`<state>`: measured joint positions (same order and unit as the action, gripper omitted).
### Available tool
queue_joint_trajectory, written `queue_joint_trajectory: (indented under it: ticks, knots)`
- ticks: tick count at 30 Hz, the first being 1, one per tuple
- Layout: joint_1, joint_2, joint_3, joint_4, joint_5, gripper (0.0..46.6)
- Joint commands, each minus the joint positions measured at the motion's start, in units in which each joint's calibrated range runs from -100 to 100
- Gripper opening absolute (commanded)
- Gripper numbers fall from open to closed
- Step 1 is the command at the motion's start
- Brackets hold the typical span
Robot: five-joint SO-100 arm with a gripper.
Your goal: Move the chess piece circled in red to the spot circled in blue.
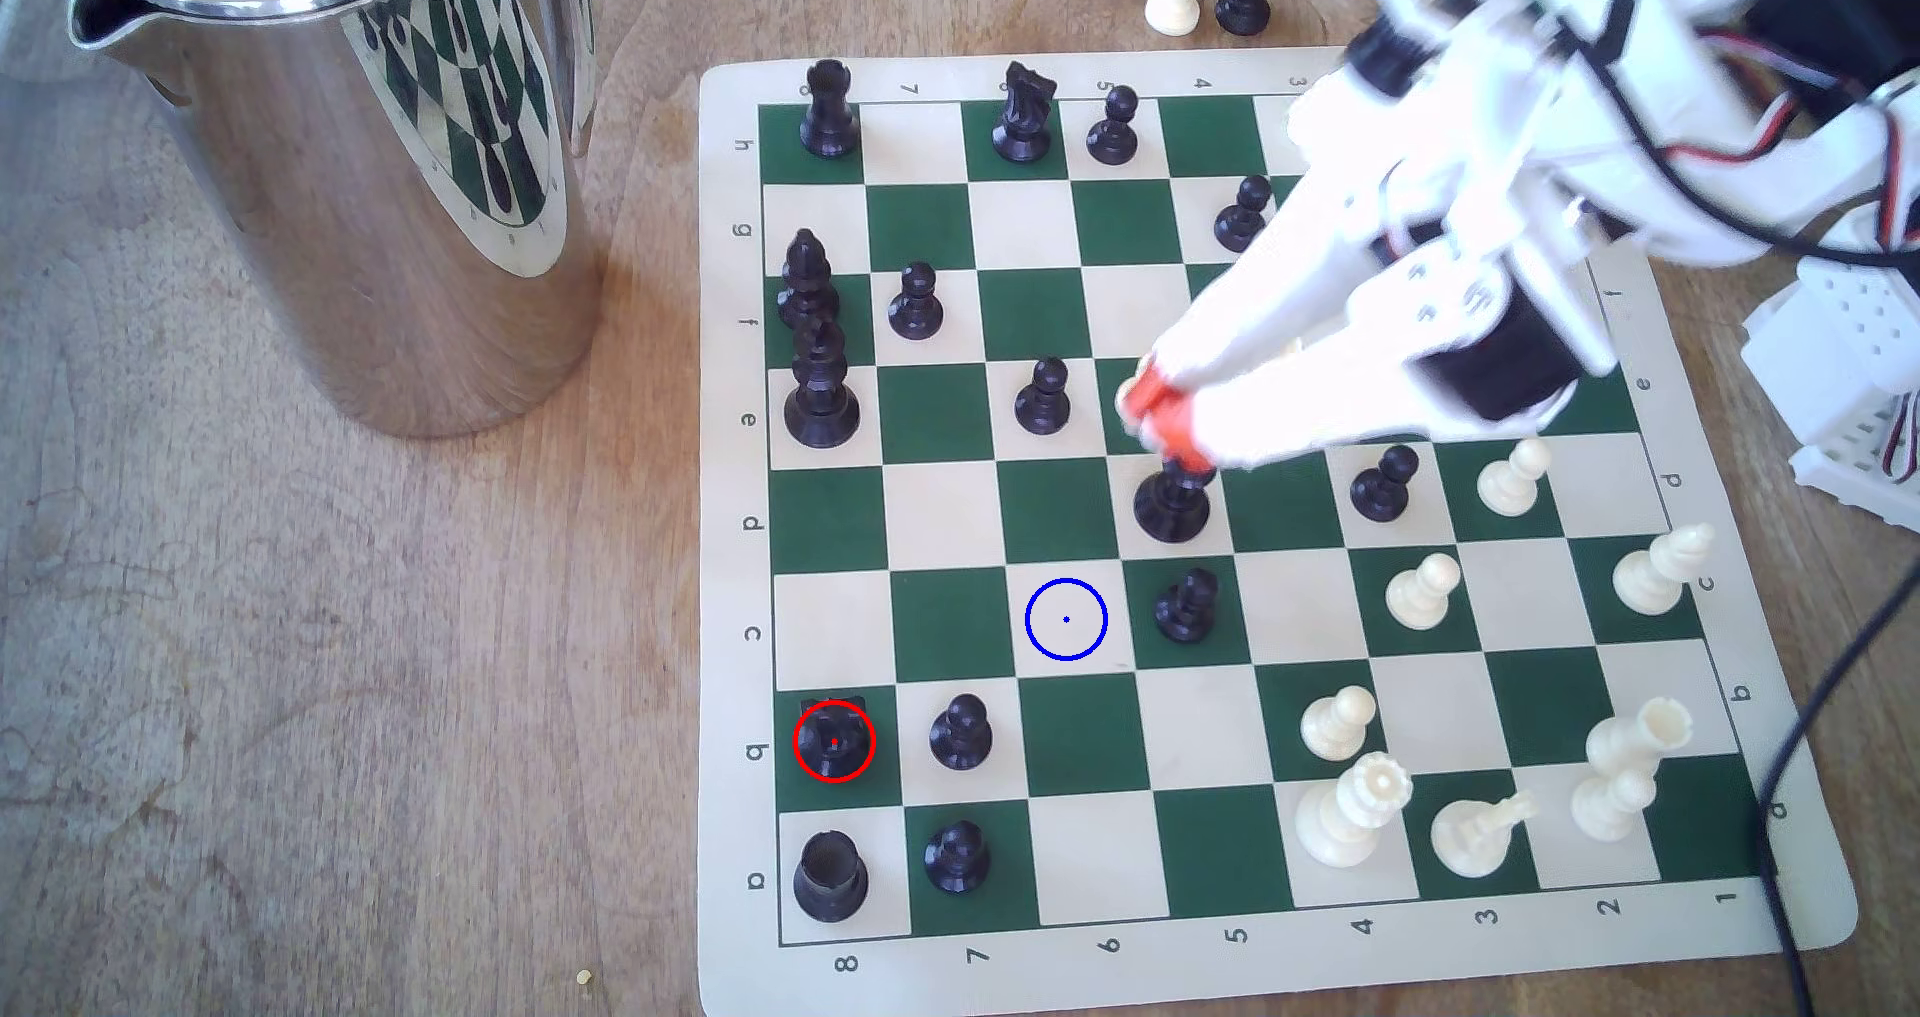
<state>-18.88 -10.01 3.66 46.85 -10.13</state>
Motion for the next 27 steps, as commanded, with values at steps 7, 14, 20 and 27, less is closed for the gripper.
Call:
queue_joint_trajectory:
  ticks: [7, 14, 20, 27]
  knots:
    - [-2.4, 24.8, -38.8, 5.8, -1.4, 0.3]
    - [-1.7, 33.9, -42.1, 4.7, -3.8, 7.0]
    - [-1.3, 38.4, -43.1, 1.8, -4.2, 10.9]
    - [-1.0, 41.3, -44.1, -0.6, -4.2, 11.4]
